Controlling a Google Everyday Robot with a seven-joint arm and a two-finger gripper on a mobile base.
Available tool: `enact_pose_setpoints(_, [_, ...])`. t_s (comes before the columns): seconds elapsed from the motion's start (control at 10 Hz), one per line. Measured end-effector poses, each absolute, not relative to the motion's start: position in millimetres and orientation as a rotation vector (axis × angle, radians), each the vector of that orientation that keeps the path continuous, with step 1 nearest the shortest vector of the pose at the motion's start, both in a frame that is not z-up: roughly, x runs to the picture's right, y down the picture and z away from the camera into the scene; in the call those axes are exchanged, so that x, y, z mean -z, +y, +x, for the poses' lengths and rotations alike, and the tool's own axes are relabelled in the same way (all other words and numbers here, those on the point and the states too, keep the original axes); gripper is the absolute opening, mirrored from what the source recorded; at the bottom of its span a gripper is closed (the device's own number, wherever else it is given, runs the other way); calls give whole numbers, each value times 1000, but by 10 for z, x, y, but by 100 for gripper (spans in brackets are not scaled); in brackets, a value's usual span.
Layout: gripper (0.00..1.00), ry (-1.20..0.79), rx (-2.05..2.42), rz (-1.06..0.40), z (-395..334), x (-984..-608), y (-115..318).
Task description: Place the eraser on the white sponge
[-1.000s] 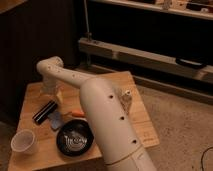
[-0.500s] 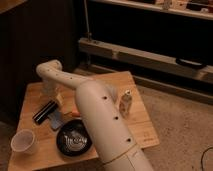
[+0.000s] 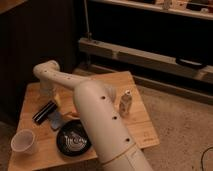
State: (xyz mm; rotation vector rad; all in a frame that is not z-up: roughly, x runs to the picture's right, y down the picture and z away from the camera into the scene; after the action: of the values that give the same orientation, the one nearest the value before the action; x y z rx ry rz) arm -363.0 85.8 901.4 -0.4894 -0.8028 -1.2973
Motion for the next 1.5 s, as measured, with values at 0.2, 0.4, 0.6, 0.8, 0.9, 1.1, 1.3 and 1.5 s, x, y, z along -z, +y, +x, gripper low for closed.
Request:
enact_pose_setpoints(0.2, [52, -806, 1300, -498, -3639, -9041, 891])
enact_pose_setpoints(0.4, [50, -821, 1291, -506, -3651, -9090, 934])
enact_pose_setpoints(0.6, [50, -826, 1284, -512, -3645, -9114, 956])
enact_pose_setpoints(0.8, [50, -823, 1287, -516, -3647, -9111, 948])
enact_pose_setpoints(0.9, [48, -821, 1292, -514, -3652, -9093, 929])
enact_pose_setpoints(1.1, [30, -819, 1297, -506, -3624, -9055, 897])
enact_pose_setpoints(1.3, [8, -826, 1299, -489, -3601, -9005, 858])
enact_pose_setpoints(1.5, [0, -872, 1283, -469, -3518, -9001, 848])
